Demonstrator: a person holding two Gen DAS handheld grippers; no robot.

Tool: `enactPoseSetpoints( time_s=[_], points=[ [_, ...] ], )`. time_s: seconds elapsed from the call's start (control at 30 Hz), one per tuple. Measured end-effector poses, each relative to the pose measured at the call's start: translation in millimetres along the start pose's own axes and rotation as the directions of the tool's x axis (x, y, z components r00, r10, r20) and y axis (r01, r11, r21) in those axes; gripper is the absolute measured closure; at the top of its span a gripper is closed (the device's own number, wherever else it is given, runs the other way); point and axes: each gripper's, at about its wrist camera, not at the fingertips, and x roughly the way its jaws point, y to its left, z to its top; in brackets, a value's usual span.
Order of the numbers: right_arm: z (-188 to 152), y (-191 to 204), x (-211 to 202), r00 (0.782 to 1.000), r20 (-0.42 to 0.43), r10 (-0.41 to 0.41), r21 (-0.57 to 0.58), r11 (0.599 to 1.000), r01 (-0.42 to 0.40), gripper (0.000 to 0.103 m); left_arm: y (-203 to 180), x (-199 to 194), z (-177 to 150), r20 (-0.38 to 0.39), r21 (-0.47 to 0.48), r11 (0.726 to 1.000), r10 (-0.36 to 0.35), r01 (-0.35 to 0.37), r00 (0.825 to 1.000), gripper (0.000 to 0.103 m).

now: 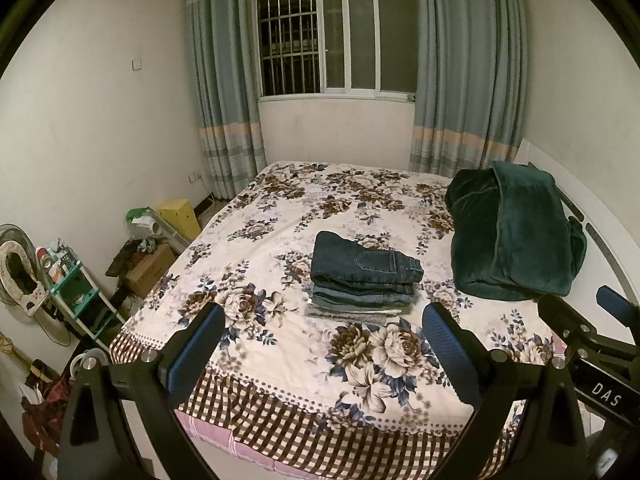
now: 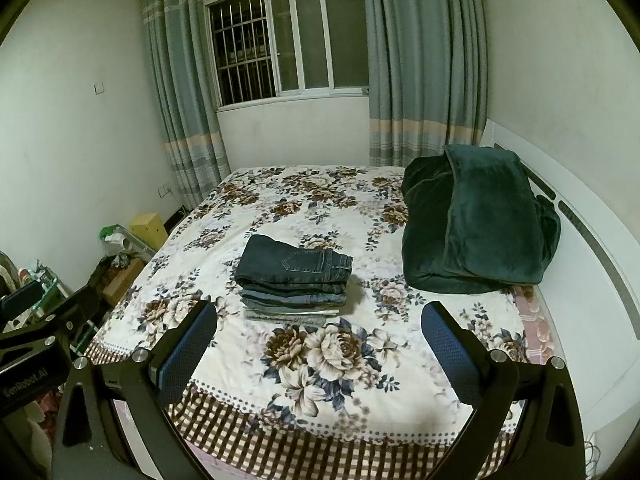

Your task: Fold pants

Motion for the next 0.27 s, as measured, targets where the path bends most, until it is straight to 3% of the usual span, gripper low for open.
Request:
enactPoseSetpoints(
  time_s=[0.27],
  points=[
    [3.9, 0.9, 3.5, 1.000, 0.004, -0.004, -0.001, 1.000, 0.004, 0.000, -2.3, 1.1, -0.7, 0.008, 0.000, 1.000, 0.004, -0.004, 1.000, 0.002]
  ],
)
